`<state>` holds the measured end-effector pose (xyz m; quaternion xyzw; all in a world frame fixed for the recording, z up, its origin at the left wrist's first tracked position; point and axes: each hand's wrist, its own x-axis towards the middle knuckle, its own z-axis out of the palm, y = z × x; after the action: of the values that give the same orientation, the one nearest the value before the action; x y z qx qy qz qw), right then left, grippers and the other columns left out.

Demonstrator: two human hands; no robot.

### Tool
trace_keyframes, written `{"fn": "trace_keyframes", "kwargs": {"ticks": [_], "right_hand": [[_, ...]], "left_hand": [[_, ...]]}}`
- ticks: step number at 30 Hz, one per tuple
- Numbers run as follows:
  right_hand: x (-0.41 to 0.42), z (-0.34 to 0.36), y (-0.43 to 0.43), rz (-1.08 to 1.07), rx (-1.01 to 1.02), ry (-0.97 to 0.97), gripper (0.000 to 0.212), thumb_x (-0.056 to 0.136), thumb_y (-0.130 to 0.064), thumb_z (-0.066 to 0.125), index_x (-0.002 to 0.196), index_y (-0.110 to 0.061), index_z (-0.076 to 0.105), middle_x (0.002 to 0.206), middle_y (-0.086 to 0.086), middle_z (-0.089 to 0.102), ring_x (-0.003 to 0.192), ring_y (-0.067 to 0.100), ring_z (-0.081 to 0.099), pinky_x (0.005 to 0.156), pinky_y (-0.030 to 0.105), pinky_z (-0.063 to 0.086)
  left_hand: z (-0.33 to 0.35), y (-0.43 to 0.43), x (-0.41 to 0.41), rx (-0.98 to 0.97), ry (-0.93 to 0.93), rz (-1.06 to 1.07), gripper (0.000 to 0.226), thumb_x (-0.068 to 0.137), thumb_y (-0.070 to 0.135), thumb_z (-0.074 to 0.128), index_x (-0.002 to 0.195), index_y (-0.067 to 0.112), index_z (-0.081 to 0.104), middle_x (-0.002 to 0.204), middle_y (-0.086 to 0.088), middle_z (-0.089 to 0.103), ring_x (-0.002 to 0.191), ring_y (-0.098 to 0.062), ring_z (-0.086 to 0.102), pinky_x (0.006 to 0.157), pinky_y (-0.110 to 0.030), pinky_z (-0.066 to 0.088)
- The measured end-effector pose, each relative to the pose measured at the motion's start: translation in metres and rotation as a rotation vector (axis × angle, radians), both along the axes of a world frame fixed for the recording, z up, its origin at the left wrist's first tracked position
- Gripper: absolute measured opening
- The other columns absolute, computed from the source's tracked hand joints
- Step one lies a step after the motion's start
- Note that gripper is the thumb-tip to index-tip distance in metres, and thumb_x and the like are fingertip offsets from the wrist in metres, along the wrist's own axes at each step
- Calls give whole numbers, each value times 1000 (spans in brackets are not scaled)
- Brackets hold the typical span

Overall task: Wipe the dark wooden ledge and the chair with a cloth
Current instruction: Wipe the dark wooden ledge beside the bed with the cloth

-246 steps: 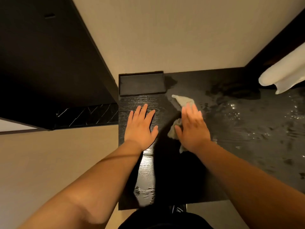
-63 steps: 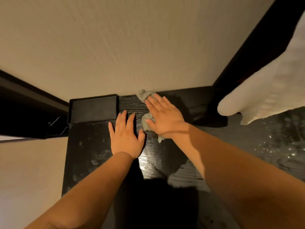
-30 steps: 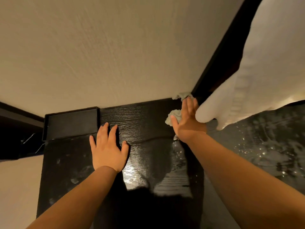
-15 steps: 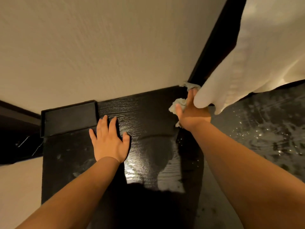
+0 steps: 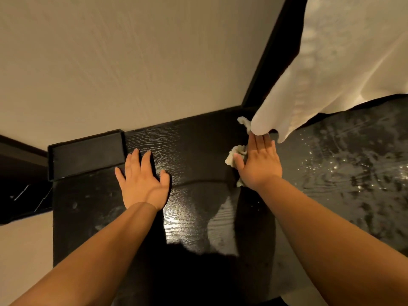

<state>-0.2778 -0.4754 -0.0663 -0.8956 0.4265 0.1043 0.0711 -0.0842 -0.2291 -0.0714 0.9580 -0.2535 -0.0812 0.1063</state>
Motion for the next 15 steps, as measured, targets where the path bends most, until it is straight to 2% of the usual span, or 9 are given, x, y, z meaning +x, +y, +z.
{"fn": "trace_keyframes", "kwargs": {"ticks": [3,5,9,10,13,15], "right_hand": [[6,-1,24,-13,4,-12,87,98,-60,13,163,-6,-10,172,15,-5,159,32,-10,129,50,0],[8,-3,56,116,44,10,88,95,-57,10,162,-5,-12,171,17,-10,158,34,-13,129,50,0],[-9,-4,77,328,92,-60,81,100,-52,19,164,-6,-2,172,11,-5,159,27,-14,129,49,5],[-13,-3,67,316,82,-63,79,101,-52,19,164,-8,-1,172,10,-4,159,26,-13,129,48,5],[-23,-3,32,103,-5,-18,79,102,-56,14,165,-8,5,173,12,3,159,27,-6,130,47,3],[-29,0,20,-12,-12,-1,82,101,-58,10,164,-7,5,173,12,2,159,27,-7,130,47,2]], "left_hand": [[-3,1,0,-16,-8,-3,70,97,50,49,160,26,34,173,-4,18,161,-22,7,129,-58,1],[-4,1,0,-25,-10,-5,69,97,50,50,160,25,34,172,-5,19,161,-22,8,129,-59,2],[-5,2,0,-37,-12,-7,69,97,50,49,159,24,35,172,-6,20,161,-24,9,128,-60,1],[-5,2,0,-39,-14,-9,69,97,50,49,159,24,35,172,-6,21,161,-24,10,128,-60,2],[-6,2,0,-45,-14,-15,69,98,51,49,159,23,35,172,-6,21,161,-24,9,129,-59,1],[-5,0,-1,-50,-12,-23,69,98,52,48,160,23,35,172,-6,21,161,-24,9,129,-59,1]]}}
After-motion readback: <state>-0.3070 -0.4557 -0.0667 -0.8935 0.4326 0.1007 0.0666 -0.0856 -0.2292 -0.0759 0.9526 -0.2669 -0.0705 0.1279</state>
